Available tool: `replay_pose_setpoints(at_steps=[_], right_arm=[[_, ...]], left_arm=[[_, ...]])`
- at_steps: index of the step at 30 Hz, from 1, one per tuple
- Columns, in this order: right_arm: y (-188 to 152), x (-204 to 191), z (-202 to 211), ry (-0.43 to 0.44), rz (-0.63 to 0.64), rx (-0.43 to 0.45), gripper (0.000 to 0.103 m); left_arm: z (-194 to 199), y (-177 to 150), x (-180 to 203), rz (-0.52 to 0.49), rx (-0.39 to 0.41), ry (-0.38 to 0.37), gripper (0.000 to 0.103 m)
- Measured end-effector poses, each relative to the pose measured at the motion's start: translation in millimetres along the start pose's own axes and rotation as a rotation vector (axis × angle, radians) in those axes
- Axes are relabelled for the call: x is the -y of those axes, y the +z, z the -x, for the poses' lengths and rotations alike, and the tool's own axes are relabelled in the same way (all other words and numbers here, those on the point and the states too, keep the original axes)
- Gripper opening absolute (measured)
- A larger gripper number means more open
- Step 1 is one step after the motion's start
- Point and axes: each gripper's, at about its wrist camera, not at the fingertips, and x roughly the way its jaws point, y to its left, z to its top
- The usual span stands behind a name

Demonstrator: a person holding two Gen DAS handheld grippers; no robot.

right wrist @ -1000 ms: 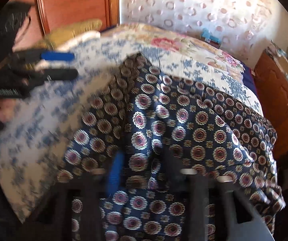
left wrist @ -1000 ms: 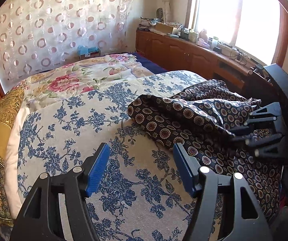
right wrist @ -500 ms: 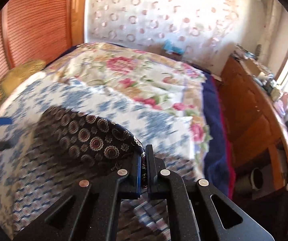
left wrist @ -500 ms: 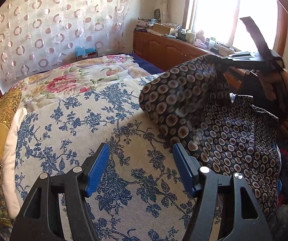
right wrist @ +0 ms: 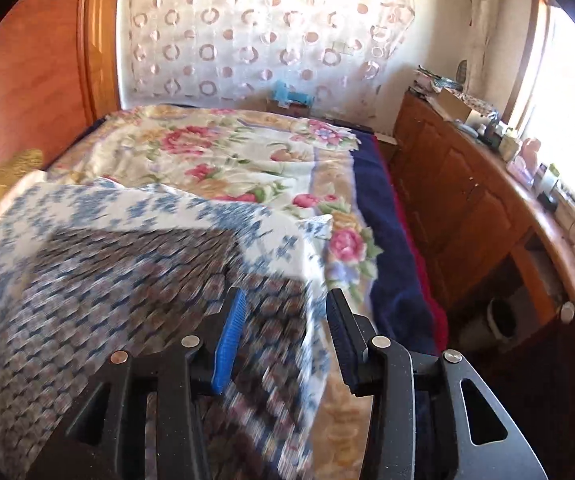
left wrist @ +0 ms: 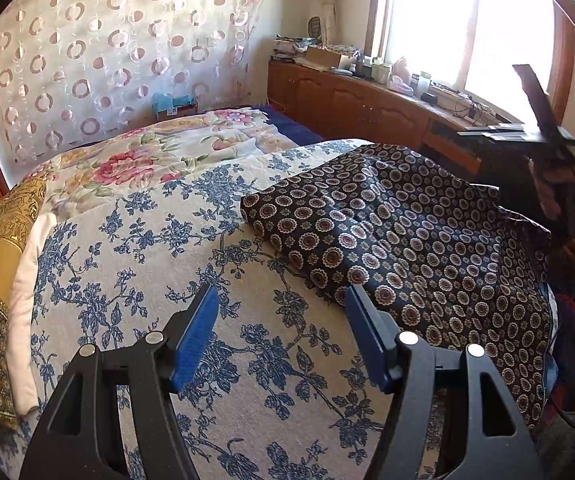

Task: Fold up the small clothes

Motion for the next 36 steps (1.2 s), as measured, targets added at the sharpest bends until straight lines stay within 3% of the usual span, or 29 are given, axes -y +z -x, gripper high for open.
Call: replay_pose_setpoints(at_steps=[6, 12, 18, 26, 32, 36], right_arm=[[-60, -11, 36, 0.072, 0.041, -0.017, 0.044], [-98, -1, 37, 0.038, 0.073, -0.079, 0.043], [-123, -2, 45, 0.055, 0.085, -0.087, 0.005], [-156, 26, 120, 0.055, -0.026, 0.065, 0.003], [-186, 37, 128, 0.073, -0.062, 0.007, 0.003], [-175, 39, 117, 0.064, -0.066, 0.007, 0.003]], left_arm=[[10, -6, 11, 0.020, 0.014, 0.019, 0.067], [23, -13, 26, 0.028, 0.035, 0.038, 0.067], [39, -21, 44, 0.018, 0.049, 0.039, 0.067], [45, -21, 56, -0.005, 0.034, 0.029, 0.067], [40, -20, 63, -0.014, 0.027, 0.002, 0.067], [33, -21, 64, -0.010, 0.013, 0.002, 0.067]])
